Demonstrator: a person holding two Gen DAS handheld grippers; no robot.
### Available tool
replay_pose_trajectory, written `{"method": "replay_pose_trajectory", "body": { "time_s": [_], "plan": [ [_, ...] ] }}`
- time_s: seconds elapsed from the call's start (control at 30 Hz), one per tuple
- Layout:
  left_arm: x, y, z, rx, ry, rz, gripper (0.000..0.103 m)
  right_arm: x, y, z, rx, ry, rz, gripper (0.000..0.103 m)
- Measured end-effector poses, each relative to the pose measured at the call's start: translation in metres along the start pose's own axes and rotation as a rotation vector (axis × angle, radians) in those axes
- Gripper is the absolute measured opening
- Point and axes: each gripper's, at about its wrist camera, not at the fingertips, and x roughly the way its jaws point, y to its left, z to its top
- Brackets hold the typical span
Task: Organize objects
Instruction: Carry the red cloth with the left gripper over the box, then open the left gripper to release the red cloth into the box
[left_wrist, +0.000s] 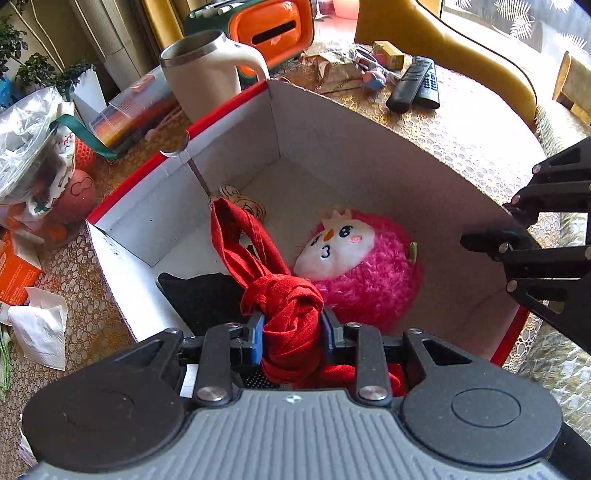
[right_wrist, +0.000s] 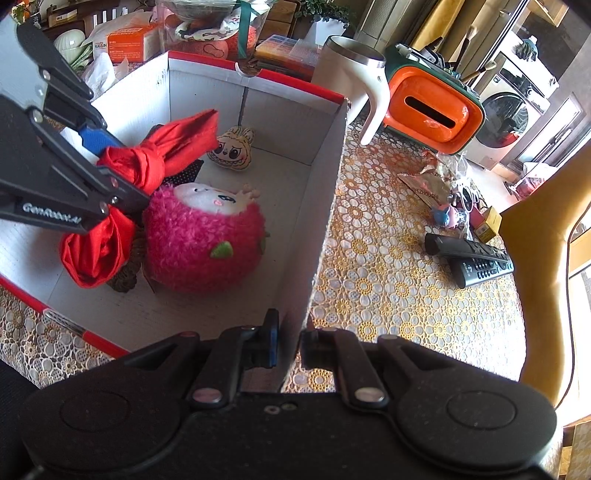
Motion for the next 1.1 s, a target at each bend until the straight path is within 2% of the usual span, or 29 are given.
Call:
{"method": "replay_pose_trajectory", "body": {
  "time_s": [0.3, 0.4, 0.53, 0.57, 1.1],
  "plan": [
    [0.008, 0.000, -0.001, -0.017, 0.007, 0.004, 0.029, 0.000, 0.000, 0.000, 0.001, -0.001, 0.000, 0.010],
    [0.007, 0.001, -0.001, -0.019, -0.002, 0.005, 0.032, 0.000, -0.001, -0.001, 0.003, -0.001, 0.000, 0.010],
    [0.002, 0.003, -0.003, -0.028, -0.030, 0.010, 0.056, -0.001, -0.001, -0.002, 0.005, -0.002, 0.000, 0.010],
    [-0.001, 0.004, -0.003, -0.032, -0.039, 0.008, 0.057, -0.001, -0.001, -0.002, 0.004, -0.002, 0.000, 0.010],
    [-0.051, 0.017, -0.028, -0.087, -0.127, -0.060, 0.058, -0.003, 0.001, -0.004, 0.001, 0.002, -0.005, 0.010]
  ]
}}
